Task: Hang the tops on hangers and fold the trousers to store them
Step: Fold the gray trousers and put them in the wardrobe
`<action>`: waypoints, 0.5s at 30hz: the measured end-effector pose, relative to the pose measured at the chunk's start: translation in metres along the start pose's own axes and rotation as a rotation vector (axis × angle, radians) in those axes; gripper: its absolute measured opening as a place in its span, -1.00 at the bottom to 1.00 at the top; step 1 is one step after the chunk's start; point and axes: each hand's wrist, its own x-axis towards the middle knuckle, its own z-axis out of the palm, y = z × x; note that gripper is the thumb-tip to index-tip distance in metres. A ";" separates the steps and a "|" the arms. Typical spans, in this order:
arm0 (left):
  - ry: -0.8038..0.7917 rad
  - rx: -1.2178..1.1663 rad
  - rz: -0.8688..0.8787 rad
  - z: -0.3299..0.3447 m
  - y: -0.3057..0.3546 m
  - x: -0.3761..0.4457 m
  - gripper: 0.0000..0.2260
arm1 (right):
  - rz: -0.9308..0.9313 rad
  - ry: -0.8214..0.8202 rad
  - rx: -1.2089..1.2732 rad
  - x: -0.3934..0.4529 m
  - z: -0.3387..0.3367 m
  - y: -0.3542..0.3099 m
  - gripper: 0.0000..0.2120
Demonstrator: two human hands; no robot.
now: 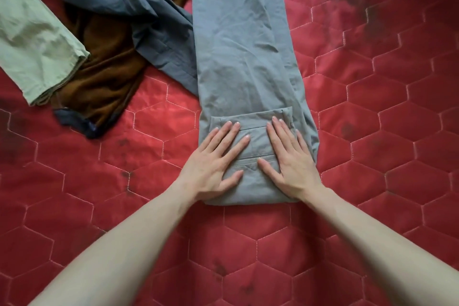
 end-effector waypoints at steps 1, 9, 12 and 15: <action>-0.019 0.028 0.045 -0.003 -0.007 -0.001 -0.34 | -0.038 -0.026 0.011 0.000 -0.004 0.005 -0.25; -0.073 0.209 0.268 -0.023 -0.056 -0.029 -0.43 | -0.542 -0.216 -0.242 0.009 -0.055 0.087 -0.25; -0.056 0.160 0.250 -0.024 -0.052 -0.026 -0.41 | -0.613 -0.257 -0.343 0.008 -0.066 0.102 -0.06; -0.077 0.133 0.233 -0.027 -0.053 -0.024 -0.35 | -0.641 -0.212 -0.305 0.007 -0.064 0.102 -0.16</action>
